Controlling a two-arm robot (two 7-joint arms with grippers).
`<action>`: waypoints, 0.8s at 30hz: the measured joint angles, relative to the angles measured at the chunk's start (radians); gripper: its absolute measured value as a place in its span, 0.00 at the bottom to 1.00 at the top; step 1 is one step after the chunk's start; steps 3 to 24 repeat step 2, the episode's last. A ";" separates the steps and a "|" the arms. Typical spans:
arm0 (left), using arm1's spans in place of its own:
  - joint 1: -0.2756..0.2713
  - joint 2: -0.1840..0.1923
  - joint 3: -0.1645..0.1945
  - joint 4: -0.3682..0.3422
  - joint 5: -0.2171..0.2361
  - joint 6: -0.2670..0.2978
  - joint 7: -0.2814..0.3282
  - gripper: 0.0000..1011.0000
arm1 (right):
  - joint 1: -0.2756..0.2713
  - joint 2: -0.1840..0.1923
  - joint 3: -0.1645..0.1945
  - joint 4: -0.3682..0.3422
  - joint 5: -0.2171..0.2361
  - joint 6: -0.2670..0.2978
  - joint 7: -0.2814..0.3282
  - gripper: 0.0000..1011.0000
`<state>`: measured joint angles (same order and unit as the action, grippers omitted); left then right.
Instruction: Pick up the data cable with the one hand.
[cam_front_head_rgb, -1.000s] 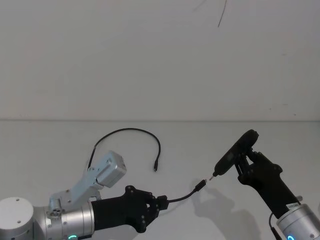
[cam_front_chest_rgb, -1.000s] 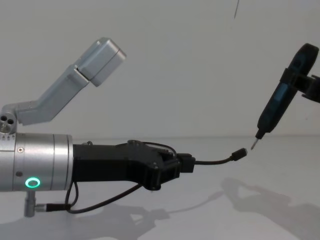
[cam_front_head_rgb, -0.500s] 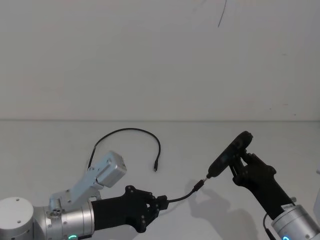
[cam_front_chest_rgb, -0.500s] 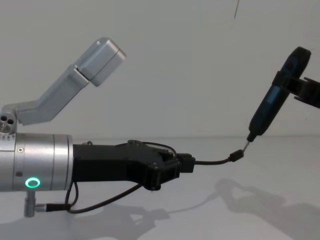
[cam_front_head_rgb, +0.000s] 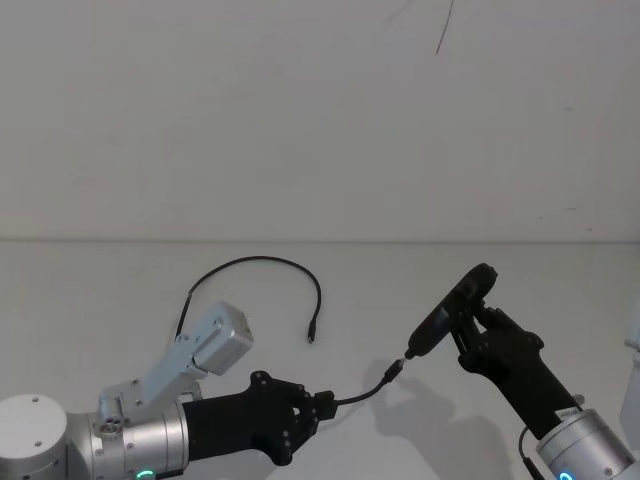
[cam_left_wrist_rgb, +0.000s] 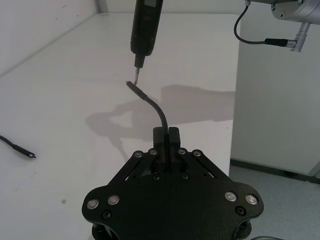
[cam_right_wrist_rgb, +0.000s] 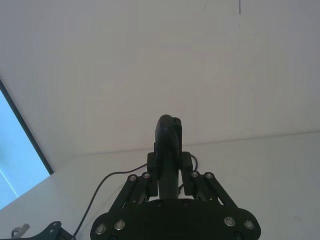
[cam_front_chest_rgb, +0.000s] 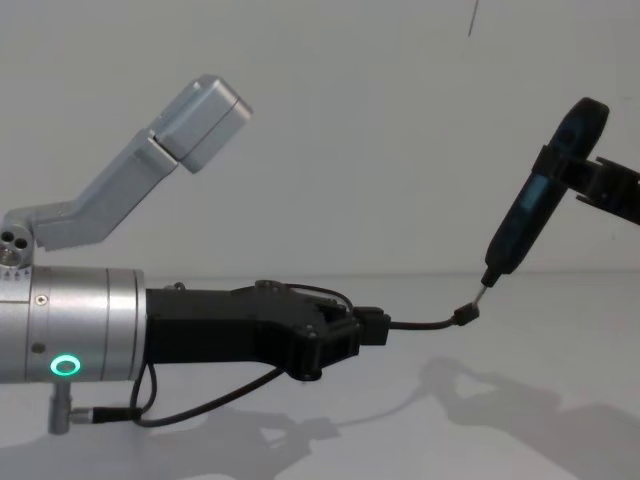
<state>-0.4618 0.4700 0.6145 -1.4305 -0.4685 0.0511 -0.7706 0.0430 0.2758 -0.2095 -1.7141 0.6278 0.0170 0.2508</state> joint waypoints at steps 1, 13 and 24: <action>0.000 0.000 0.000 0.000 0.000 0.000 0.000 0.04 | 0.001 0.000 -0.001 0.001 0.001 0.000 0.000 0.27; 0.000 0.000 0.000 0.000 0.000 0.000 0.000 0.04 | 0.001 0.000 -0.002 0.002 0.001 0.000 0.000 0.27; 0.000 0.000 0.000 0.000 0.000 0.000 0.000 0.04 | 0.001 0.000 -0.002 0.002 0.001 0.000 0.000 0.27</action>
